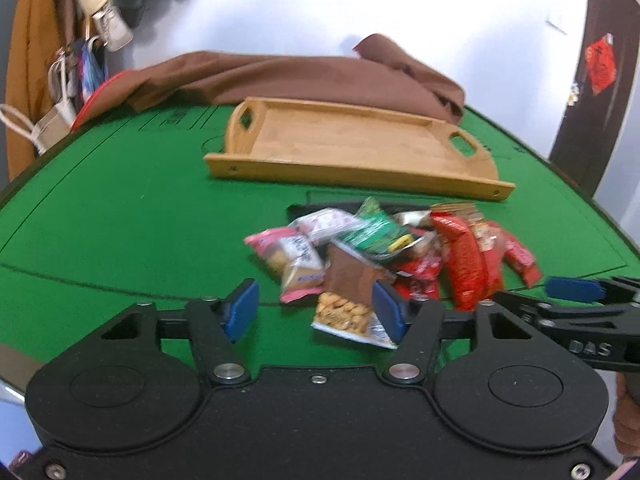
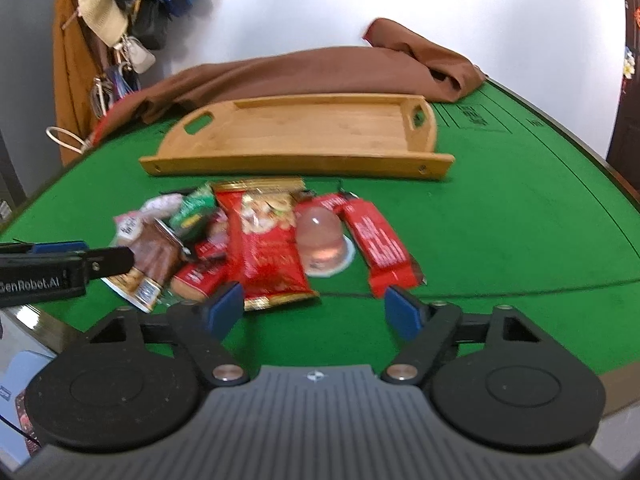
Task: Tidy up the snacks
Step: 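Grasp the brown almond packet with the left tool while the right tool grasps the red ARTHA packet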
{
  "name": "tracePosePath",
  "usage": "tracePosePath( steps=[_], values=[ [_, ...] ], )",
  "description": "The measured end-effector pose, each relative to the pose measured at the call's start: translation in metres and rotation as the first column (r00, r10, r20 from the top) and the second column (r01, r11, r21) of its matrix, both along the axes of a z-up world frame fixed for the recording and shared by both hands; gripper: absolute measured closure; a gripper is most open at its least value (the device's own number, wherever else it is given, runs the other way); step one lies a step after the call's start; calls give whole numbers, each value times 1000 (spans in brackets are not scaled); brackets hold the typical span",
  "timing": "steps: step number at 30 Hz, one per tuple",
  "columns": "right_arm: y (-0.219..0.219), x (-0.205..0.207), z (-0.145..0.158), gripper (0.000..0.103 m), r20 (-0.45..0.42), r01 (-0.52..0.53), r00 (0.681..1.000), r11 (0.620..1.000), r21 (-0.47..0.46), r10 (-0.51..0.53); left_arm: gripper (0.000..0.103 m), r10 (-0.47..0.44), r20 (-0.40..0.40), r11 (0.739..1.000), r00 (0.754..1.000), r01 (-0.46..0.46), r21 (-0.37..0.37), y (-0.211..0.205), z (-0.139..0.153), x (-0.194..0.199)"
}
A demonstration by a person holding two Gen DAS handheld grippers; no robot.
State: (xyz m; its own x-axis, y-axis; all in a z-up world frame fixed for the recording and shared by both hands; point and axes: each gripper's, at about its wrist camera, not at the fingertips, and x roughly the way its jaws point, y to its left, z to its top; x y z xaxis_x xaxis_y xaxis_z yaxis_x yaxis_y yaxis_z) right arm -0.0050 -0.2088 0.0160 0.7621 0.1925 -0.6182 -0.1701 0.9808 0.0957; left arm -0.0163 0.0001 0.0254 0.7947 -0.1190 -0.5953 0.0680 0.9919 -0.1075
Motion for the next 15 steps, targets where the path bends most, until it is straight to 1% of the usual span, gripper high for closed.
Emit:
tracePosePath(
  steps=[2, 3, 5, 8, 9, 10, 11, 12, 13, 14, 15],
  values=[
    [3, 3, 3, 21, 12, -12, 1000, 1000, 7, 11, 48, -18, 8, 1000, 1000, 18, -8, -3, 3, -1],
    [4, 6, 4, 23, 15, -17, 1000, 1000, 12, 17, 51, -28, 9, 1000, 1000, 28, -11, -4, 4, -1],
    [8, 11, 6, 28, 20, -32, 999, 999, 18, 32, 52, -32, 10, 999, 999, 32, -3, -6, 5, -2],
    [15, 17, 7, 29, 32, -57, 998, 998, 15, 57, 54, -32, 14, 999, 999, 32, 22, -10, 5, -2],
    [18, 20, 6, 29, 32, -67, 997, 998, 12, 67, 56, -34, 12, 999, 999, 34, 26, -11, 4, -1],
    [20, 23, 6, 30, 30, -75, 997, 997, 10, 74, 60, -39, 8, 999, 999, 38, 27, -11, 3, 0],
    [22, 25, 5, 33, 25, -81, 996, 997, 9, 80, 63, -44, 4, 999, 999, 44, 27, -12, 3, 1],
    [24, 28, 4, 36, 20, -84, 996, 996, 7, 84, 68, -50, 0, 998, 999, 50, 27, -12, 2, 2],
    [24, 29, 4, 42, 17, -89, 996, 996, 7, 88, 75, -56, -5, 998, 998, 56, 27, -13, 1, 3],
    [26, 31, 3, 45, 16, -94, 995, 996, 7, 94, 77, -63, -10, 998, 998, 63, 28, -14, 1, 3],
    [26, 33, 3, 45, 13, -101, 995, 995, 10, 101, 78, -69, -13, 997, 998, 69, 30, -15, 0, 4]
  ],
)
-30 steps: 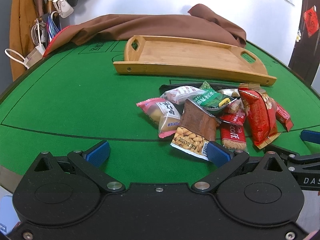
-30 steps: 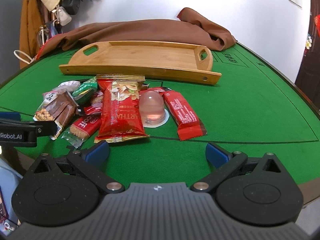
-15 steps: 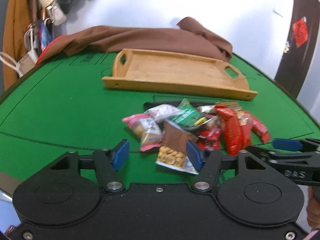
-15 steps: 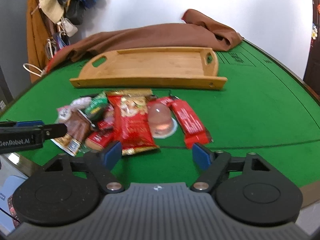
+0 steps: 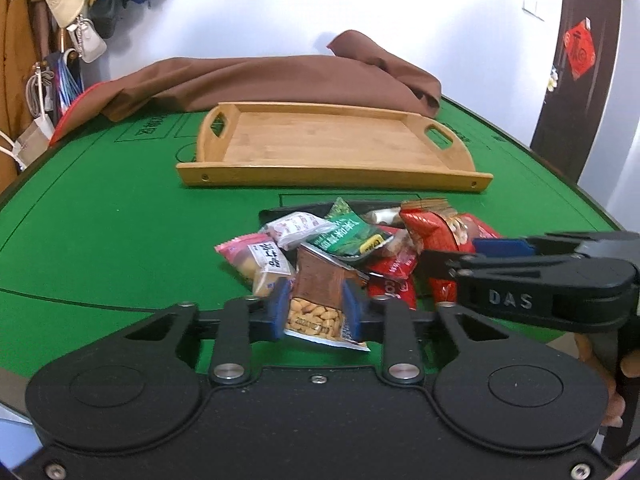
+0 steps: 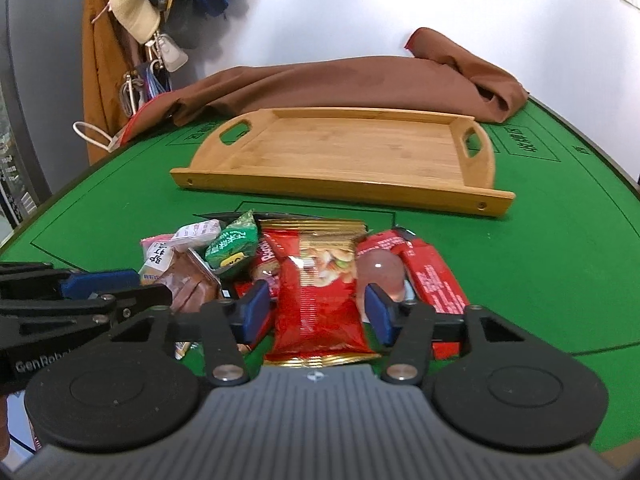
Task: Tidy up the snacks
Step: 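Grasp the brown almond packet with the left tool while the right tool grasps the red ARTHA packet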
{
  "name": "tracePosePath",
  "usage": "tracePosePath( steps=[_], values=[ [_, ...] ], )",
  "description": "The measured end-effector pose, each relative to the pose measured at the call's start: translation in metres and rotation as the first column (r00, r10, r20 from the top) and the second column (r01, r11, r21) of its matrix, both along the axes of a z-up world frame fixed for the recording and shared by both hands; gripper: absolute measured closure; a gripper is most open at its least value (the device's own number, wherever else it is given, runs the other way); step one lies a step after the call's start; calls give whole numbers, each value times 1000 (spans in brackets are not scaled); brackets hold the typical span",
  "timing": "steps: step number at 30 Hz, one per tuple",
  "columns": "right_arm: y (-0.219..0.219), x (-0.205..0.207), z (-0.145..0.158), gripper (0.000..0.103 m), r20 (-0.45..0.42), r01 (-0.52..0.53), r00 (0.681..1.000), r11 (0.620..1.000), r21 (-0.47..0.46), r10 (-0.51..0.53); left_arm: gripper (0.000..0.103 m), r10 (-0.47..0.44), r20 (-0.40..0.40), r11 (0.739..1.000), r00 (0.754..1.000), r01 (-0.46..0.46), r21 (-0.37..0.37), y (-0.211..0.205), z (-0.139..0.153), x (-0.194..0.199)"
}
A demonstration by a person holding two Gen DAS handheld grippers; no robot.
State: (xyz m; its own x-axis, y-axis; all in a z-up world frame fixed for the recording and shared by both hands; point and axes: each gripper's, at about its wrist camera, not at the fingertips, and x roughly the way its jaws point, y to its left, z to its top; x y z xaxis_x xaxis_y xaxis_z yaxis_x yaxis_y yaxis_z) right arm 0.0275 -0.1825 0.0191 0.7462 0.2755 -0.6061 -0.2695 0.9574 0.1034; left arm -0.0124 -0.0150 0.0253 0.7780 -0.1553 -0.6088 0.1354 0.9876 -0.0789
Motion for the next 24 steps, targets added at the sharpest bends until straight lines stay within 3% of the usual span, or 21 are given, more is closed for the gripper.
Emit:
tracePosePath(
  steps=[6, 15, 24],
  values=[
    [2, 6, -2, 53, -14, -3, 1000, 1000, -4, 3, 78, -26, 5, 999, 1000, 26, 30, -7, -4, 3],
    [-15, -7, 6, 56, -3, 24, 1000, 1000, -13, -24, 57, -54, 10, 995, 999, 53, 85, -18, -10, 10],
    [-19, -18, 3, 56, -11, 45, 999, 998, -36, -45, 56, -77, 20, 988, 997, 73, 139, -27, -20, 14]
  ],
)
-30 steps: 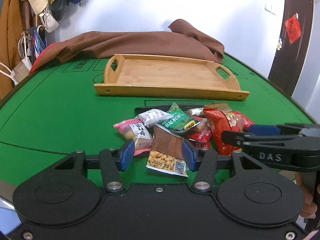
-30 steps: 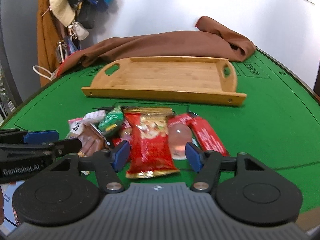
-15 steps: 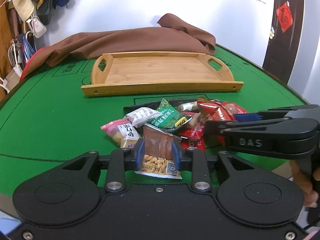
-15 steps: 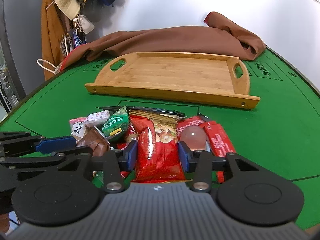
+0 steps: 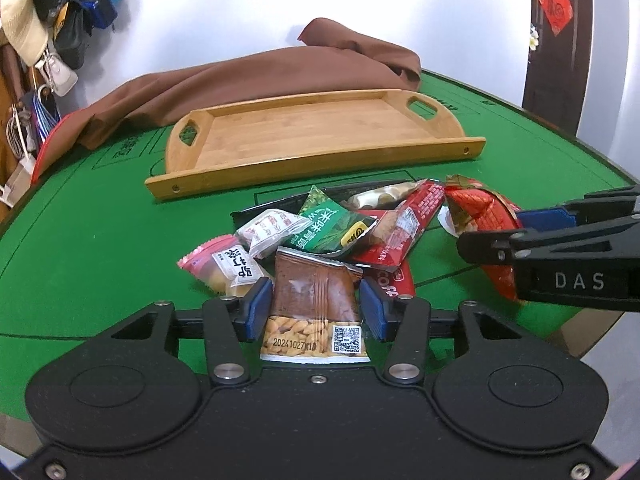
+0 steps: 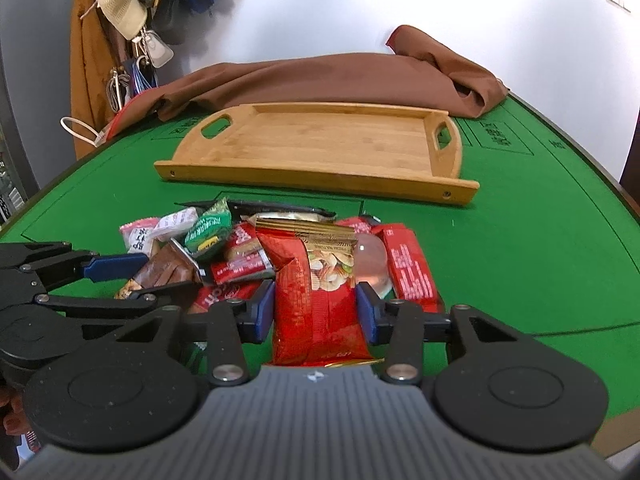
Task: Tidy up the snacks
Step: 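Grasp the brown almond packet with the left tool while the right tool grasps the red ARTHA packet, then carry both packets onto the bamboo tray with both tools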
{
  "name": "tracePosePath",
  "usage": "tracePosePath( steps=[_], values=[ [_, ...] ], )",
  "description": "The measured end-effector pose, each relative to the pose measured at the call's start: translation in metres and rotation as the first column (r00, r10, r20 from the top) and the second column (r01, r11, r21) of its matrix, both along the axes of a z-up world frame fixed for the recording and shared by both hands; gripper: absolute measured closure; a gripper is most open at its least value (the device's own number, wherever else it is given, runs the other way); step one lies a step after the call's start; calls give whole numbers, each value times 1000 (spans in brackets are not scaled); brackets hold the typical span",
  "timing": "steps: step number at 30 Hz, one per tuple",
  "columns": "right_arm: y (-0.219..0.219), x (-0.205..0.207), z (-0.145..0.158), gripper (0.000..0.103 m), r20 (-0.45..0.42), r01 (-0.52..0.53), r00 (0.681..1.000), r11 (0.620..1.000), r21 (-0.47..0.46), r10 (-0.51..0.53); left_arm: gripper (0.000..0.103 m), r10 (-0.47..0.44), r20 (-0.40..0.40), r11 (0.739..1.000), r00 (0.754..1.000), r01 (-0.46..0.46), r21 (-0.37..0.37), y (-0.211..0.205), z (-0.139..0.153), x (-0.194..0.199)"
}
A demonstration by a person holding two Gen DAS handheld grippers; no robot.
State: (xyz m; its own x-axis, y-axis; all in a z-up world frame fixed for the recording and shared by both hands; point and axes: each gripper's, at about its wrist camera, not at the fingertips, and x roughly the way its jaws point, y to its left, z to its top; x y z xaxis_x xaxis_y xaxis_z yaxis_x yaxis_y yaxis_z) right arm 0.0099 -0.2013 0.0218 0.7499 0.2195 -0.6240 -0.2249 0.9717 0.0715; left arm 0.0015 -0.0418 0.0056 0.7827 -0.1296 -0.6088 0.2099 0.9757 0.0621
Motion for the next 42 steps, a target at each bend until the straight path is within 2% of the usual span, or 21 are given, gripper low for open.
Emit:
tracePosePath(
  steps=[3, 9, 14, 18, 20, 24, 28, 31, 34, 42],
  values=[
    [3, -2, -1, 56, 10, 2, 1000, 1000, -17, -2, 56, 1, 2, 1000, 1000, -1, 1, 0, -1, -1],
    [7, -8, -1, 55, 12, -1, 1000, 1000, -27, 2, 59, 16, -48, 997, 999, -20, -80, 13, 1, -4],
    [16, -11, -4, 55, 26, -2, 1000, 998, -56, 4, 57, 22, -24, 998, 999, -23, -55, 9, -1, -6],
    [21, -12, -6, 55, 34, -4, 999, 998, -70, 6, 54, 36, -28, 997, 999, -38, -74, 12, -2, -4],
    [22, -11, -6, 55, 34, -2, 999, 998, -68, 4, 54, 37, -28, 996, 999, -39, -81, 13, -3, -5],
    [22, -12, -6, 55, 35, -1, 999, 997, -71, 4, 54, 34, -28, 998, 999, -35, -48, 11, -3, -11],
    [22, -13, -7, 55, 37, -2, 999, 997, -79, 5, 54, 26, -35, 998, 999, -28, -60, 12, -4, -12],
    [25, -14, -7, 55, 41, 4, 999, 996, -84, 0, 60, 21, -34, 998, 999, -23, -63, 10, -3, -12],
    [25, -14, -7, 55, 40, 7, 999, 997, -81, -4, 61, 26, -38, 997, 999, -29, -71, 10, -3, -13],
    [25, -13, -8, 54, 44, 12, 999, 996, -89, -8, 58, 23, -19, 996, 1000, -25, -83, 12, -6, -8]
  ],
)
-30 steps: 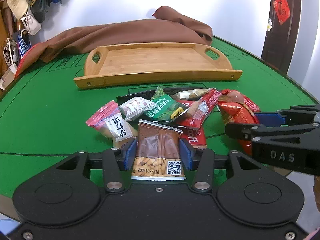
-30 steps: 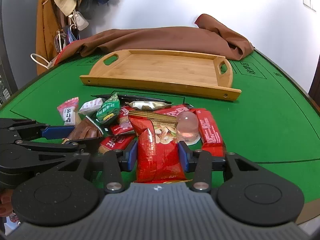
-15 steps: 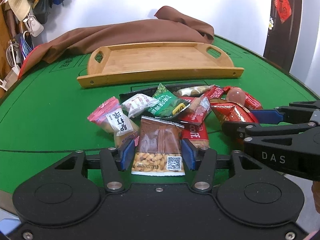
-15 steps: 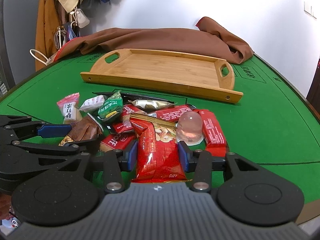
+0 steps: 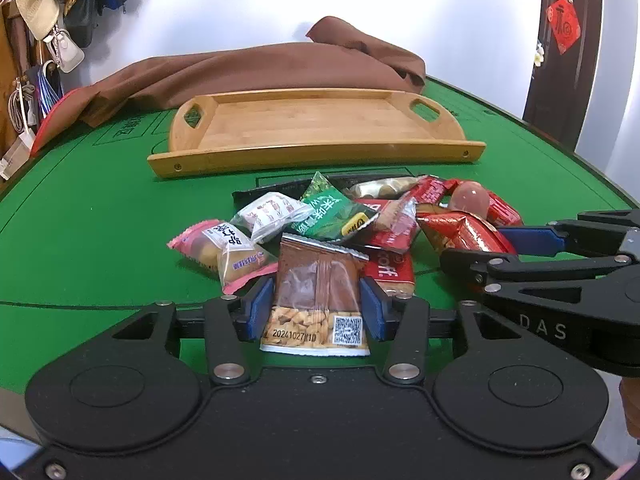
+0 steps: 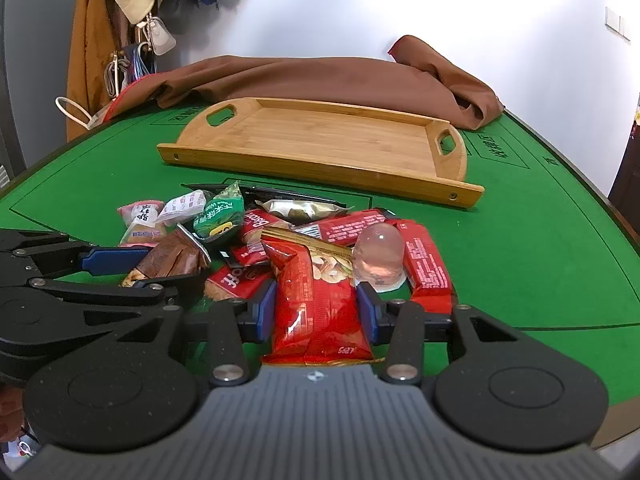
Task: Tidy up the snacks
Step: 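Carry both packets onto the bamboo tray with both tools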
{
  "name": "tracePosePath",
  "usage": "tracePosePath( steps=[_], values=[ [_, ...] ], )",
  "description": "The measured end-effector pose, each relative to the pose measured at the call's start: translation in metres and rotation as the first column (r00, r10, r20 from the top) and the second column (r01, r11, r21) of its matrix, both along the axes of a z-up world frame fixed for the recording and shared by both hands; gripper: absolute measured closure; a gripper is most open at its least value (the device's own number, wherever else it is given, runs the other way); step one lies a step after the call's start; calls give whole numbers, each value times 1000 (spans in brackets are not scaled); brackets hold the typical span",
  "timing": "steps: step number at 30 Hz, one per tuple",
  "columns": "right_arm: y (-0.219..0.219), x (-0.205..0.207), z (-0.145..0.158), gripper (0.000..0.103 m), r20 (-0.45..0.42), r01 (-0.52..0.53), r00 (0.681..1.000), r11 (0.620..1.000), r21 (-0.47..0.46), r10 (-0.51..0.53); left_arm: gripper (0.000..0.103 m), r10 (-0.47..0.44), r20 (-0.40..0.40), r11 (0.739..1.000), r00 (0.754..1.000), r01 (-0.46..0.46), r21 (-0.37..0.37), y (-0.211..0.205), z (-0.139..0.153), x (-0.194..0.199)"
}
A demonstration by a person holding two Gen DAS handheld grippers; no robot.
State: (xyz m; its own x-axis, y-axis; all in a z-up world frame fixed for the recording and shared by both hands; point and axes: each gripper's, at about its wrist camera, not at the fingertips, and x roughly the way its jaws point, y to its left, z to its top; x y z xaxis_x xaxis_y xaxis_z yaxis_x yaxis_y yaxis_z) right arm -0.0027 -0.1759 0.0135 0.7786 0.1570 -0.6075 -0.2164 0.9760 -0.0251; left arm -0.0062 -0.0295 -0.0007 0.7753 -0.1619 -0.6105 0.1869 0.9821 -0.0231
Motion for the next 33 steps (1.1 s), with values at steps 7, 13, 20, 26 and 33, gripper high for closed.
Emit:
tracePosePath(
  steps=[7, 13, 20, 26, 33],
  values=[
    [-1, 0, 5, 56, 12, 8, 1000, 1000, 15, -8, 63, 2, -17, 1000, 1000, -2, -22, 0, 7, 1],
    [-4, 0, 17, 56, 45, 5, 999, 1000, 26, -6, 63, -8, 28, 999, 1000, 9, -31, 2, 23, -4],
    [-16, 10, 26, 56, 48, 24, 998, 997, 80, -28, 63, 8, 31, 997, 999, -6, -73, 11, 37, 11],
    [-28, 29, 33, 56, 38, 59, 997, 991, 123, -65, 63, 25, 48, 997, 999, -22, -80, 16, 52, 37],
    [-44, 63, 41, 56, 10, 105, 994, 980, 170, -108, 63, 17, 32, 993, 999, -13, -114, 20, 67, 80]
  ],
)
